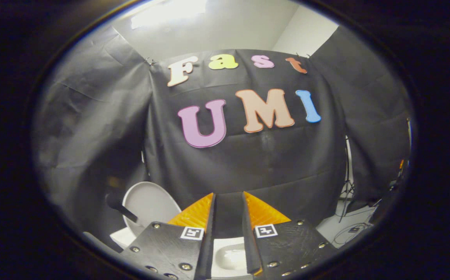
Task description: Open the toilet lid.
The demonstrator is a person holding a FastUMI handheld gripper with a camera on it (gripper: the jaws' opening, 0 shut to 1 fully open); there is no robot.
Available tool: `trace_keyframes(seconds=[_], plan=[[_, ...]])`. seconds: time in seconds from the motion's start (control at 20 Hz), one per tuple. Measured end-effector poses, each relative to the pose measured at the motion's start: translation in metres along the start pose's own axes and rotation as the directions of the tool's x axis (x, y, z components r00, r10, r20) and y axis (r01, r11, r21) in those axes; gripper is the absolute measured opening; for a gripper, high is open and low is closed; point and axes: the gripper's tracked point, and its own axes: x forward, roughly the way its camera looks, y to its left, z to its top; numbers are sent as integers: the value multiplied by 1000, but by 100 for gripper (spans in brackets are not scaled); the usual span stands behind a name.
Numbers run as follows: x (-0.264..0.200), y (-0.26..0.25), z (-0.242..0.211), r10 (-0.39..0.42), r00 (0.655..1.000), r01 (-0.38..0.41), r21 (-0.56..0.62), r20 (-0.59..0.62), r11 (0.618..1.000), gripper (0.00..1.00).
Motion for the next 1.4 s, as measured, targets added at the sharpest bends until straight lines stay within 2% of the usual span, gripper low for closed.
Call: trace_keyframes(seconds=[0.15,0.25,0.45,0.6,0.8,1.05,1.4], plan=[[-6,-55,-2,-70,997,70,-24,-10,997,33],[-10,-79,-4,-89,996,89,-39,-8,995,33],[-23,-117,-33,-113,990,101,-129,-86,986,34],[-26,-128,-62,-111,982,87,-154,-154,984,33],[-28,-134,-80,-93,980,73,-119,-178,990,33],[-37,-145,-74,-109,983,101,-65,-145,993,33],[-42,-153,-76,-142,980,135,-54,-141,989,34]])
